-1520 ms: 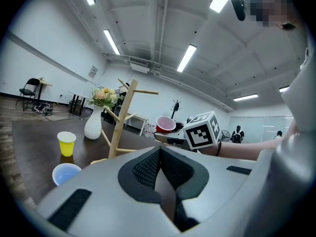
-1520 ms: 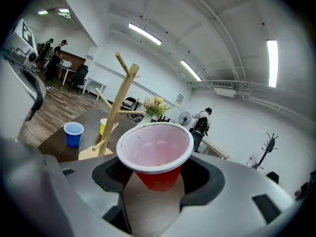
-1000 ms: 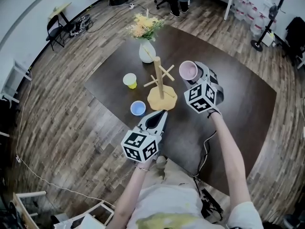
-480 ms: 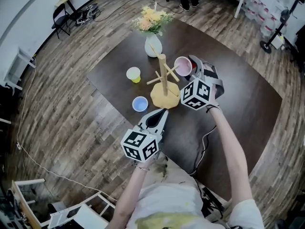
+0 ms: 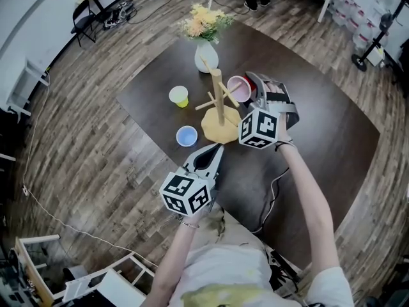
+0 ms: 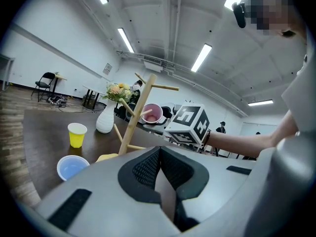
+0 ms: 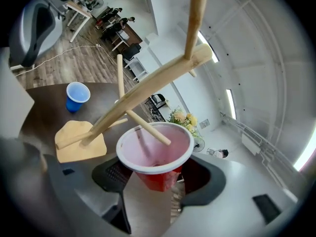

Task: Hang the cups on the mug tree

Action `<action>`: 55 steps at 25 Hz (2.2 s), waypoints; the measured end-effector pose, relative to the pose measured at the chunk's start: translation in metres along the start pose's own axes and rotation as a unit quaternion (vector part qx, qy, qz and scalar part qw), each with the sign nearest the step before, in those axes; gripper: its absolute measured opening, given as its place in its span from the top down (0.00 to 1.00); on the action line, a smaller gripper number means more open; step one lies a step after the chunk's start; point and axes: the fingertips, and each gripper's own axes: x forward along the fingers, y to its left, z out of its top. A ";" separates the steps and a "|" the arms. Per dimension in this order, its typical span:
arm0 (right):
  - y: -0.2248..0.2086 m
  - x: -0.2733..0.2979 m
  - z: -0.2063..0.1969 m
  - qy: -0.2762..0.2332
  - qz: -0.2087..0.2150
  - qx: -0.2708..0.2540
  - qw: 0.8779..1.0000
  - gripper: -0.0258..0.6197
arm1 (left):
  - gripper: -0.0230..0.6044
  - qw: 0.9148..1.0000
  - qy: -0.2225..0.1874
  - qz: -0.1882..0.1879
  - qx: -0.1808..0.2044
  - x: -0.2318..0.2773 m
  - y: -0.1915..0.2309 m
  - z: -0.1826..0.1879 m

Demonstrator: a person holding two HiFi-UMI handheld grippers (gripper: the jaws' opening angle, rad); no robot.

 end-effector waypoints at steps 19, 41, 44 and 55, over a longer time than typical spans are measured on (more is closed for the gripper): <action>0.013 -0.005 0.019 -0.026 -0.011 -0.077 0.997 0.50 | 0.93 1.000 -0.007 0.010 -0.004 -0.002 0.000 0.002; 0.028 -0.014 0.035 -0.047 -0.018 -0.089 0.995 0.41 | 0.93 1.000 -0.015 0.009 -0.010 -0.013 0.006 0.004; 0.029 -0.018 0.035 -0.046 -0.017 -0.085 0.995 0.40 | 0.93 1.000 -0.017 0.006 -0.011 -0.014 0.005 0.005; 0.030 -0.035 0.034 -0.049 -0.017 -0.053 0.997 0.40 | 0.93 1.000 -0.020 -0.010 -0.008 -0.016 0.001 0.009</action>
